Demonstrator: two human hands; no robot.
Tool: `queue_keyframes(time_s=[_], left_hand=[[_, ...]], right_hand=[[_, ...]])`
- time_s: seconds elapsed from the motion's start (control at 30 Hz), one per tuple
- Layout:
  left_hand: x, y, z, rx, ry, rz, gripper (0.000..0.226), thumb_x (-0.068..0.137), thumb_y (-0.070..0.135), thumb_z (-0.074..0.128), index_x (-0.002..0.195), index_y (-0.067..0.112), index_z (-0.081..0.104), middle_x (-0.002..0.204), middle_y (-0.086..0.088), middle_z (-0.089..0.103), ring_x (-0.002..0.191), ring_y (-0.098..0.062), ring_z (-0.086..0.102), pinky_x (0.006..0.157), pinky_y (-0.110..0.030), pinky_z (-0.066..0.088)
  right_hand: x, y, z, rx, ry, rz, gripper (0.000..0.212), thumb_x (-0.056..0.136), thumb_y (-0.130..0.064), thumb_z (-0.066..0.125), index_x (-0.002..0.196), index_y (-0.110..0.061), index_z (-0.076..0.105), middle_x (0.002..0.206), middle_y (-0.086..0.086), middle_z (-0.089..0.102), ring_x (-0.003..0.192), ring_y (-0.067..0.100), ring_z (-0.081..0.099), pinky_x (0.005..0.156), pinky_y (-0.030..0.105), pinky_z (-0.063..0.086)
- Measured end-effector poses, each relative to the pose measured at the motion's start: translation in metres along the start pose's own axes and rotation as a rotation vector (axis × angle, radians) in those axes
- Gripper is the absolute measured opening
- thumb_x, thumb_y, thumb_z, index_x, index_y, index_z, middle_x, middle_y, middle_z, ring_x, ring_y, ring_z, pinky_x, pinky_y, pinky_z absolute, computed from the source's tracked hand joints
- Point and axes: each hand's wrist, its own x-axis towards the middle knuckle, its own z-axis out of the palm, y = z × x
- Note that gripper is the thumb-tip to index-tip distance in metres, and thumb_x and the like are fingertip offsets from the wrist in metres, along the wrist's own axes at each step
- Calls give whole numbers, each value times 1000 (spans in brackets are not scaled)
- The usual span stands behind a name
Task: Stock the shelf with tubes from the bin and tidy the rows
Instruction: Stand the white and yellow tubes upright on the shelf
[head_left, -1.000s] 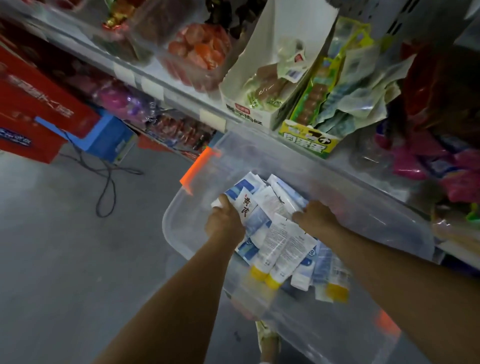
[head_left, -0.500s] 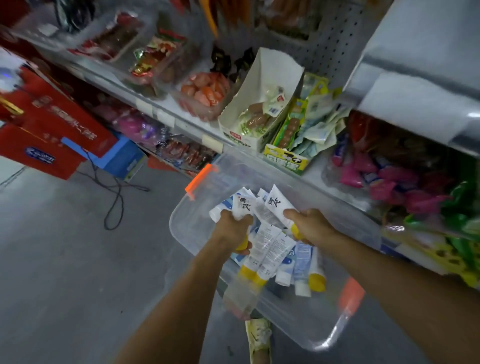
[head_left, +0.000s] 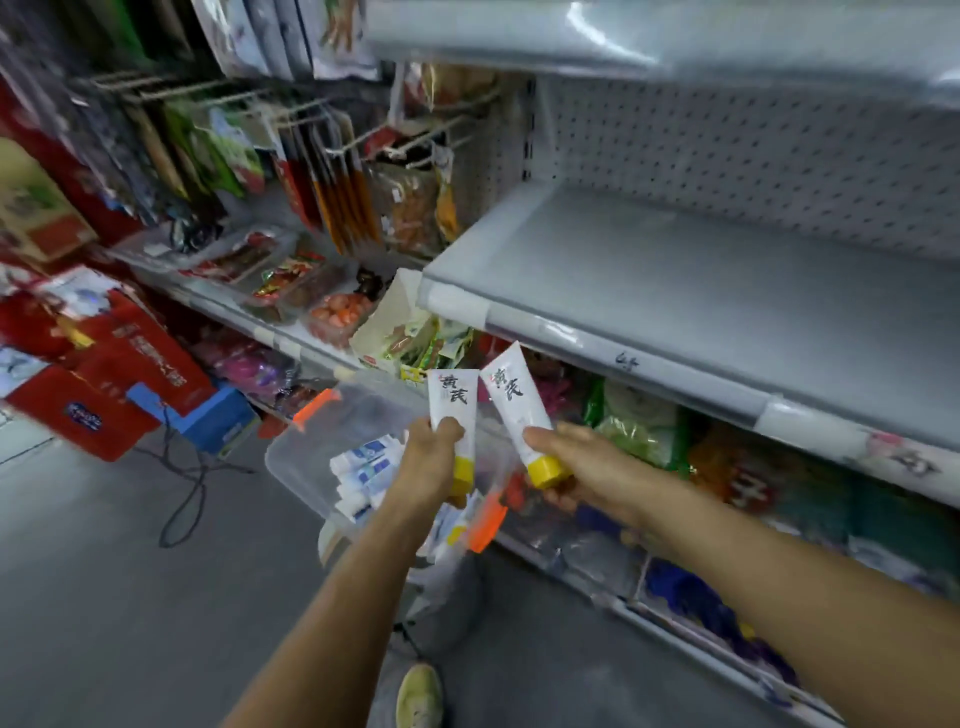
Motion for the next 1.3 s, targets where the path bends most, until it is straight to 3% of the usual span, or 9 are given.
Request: queue_keyframes(time_s=[0.13, 0.3, 0.43, 0.53, 0.63, 0.83, 0.97, 1.1, 1.3], left_hand=[[-68, 36, 38, 6, -80, 169, 44, 81, 33, 56, 121, 20, 47, 113, -12, 61, 94, -34, 63, 76, -52, 57], [-131, 95, 85, -1, -181, 390, 34, 83, 25, 68, 113, 27, 54, 114, -3, 66, 105, -24, 64, 87, -52, 55], [-164, 144, 121, 9, -227, 549, 38, 85, 25, 69, 118, 22, 51, 114, 1, 65, 105, -18, 63, 86, -40, 56], [-182, 175, 145, -8, -273, 640, 49, 74, 34, 68, 118, 27, 48, 115, 5, 64, 106, -16, 63, 90, -47, 55], [-190, 204, 166, -38, -306, 707, 40, 85, 25, 71, 116, 30, 46, 115, 7, 62, 106, -15, 62, 87, -48, 56], [-187, 247, 196, -27, -293, 908, 42, 90, 17, 65, 125, 24, 43, 118, 6, 60, 102, -7, 60, 75, -25, 54], [-172, 270, 204, 9, -264, 968, 43, 90, 18, 64, 126, 24, 41, 116, 8, 59, 98, -1, 58, 82, -28, 53], [-155, 283, 208, 31, -261, 968, 44, 89, 19, 64, 126, 26, 41, 113, 8, 58, 100, -8, 59, 88, -39, 54], [-141, 295, 207, 26, -262, 990, 46, 90, 20, 64, 130, 20, 41, 113, 10, 57, 97, 0, 57, 84, -34, 55]], right_hand=[[-86, -22, -50, 16, -1, -118, 29, 92, -14, 61, 119, -15, 50, 87, 13, 67, 62, 25, 63, 47, 29, 51], [-172, -59, -110, -94, 125, -299, 49, 86, -8, 67, 129, -19, 47, 116, 7, 62, 91, 25, 67, 69, 39, 59], [-226, -88, -150, -106, 239, -420, 47, 85, -10, 69, 127, -21, 52, 109, 9, 67, 87, 26, 68, 69, 38, 58], [-258, -108, -177, -112, 321, -485, 43, 84, -16, 71, 124, -24, 56, 108, 6, 69, 94, 26, 69, 75, 40, 59], [-280, -127, -202, -155, 425, -544, 39, 84, -22, 71, 121, -25, 60, 109, -2, 69, 96, 18, 66, 71, 33, 53], [-293, -177, -238, -146, 622, -686, 33, 83, -18, 73, 113, -23, 62, 98, -5, 71, 68, 1, 63, 59, 20, 46], [-282, -212, -257, -149, 734, -724, 31, 82, -15, 73, 108, -22, 60, 96, -2, 68, 80, 11, 63, 65, 22, 49], [-258, -238, -277, -250, 809, -660, 40, 83, -12, 72, 121, -13, 59, 107, 4, 65, 92, 18, 62, 74, 26, 51], [-217, -251, -303, -380, 881, -502, 49, 79, -11, 74, 125, -10, 57, 119, 8, 64, 107, 26, 61, 96, 41, 50]])
